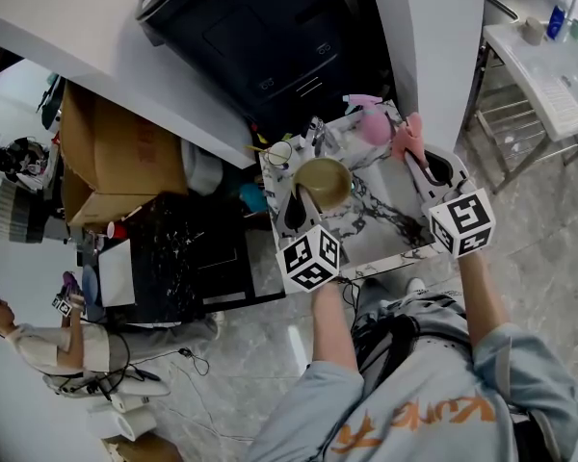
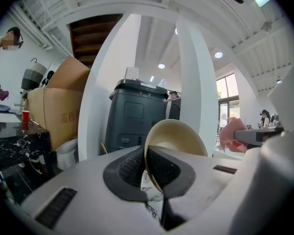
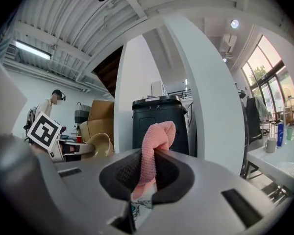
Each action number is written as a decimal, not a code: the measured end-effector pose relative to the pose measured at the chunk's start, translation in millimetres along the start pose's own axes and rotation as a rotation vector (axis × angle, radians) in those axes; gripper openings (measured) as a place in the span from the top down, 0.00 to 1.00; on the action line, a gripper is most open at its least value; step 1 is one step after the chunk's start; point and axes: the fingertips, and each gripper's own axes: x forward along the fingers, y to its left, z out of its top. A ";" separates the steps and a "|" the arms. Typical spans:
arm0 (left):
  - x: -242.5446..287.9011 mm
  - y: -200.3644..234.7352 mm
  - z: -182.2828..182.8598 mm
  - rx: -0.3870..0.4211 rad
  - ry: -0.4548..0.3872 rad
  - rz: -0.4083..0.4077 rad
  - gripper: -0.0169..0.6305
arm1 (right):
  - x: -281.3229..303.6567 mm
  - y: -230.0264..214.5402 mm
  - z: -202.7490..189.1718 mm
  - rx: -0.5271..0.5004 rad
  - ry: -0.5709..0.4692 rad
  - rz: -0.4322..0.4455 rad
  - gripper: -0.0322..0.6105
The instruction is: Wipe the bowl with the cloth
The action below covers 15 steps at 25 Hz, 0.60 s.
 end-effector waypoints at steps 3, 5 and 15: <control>1.1 -2.4 0.1 0.004 0.003 -0.005 0.93 | 0.2 -0.5 -0.5 -0.001 0.003 0.002 0.87; 2.2 -3.8 -0.5 0.008 0.008 -0.009 0.93 | 0.5 -0.9 -1.5 0.001 0.007 0.006 0.87; 6.6 -10.8 -6.3 0.034 0.036 -0.034 0.93 | -0.7 -4.3 -4.3 -0.001 0.013 0.006 0.87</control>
